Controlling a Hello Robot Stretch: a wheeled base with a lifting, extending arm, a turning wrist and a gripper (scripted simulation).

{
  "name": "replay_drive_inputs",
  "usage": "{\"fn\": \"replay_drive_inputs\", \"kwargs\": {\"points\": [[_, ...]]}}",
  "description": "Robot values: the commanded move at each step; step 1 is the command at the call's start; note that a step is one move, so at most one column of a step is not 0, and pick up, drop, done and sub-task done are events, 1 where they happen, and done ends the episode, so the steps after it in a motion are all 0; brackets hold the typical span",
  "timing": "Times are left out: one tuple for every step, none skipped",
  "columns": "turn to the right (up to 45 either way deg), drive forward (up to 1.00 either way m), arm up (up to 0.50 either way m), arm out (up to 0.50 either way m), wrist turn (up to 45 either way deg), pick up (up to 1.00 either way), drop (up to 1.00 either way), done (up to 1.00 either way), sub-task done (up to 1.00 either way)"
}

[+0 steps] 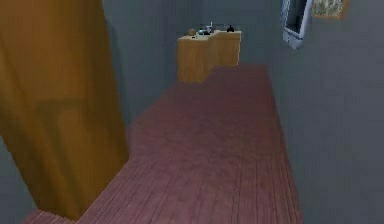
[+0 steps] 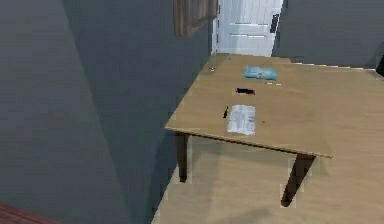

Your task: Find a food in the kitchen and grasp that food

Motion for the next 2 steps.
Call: {"fn": "replay_drive_inputs", "kwargs": {"points": [[0.0, 0.1, 0.0, 0.0, 0.0, 0.0, 0.0, 0.0, 0.0], [9.0, 0.0, 0.0, 0.0, 0.0, 0.0, 0.0, 0.0, 0.0]]}}
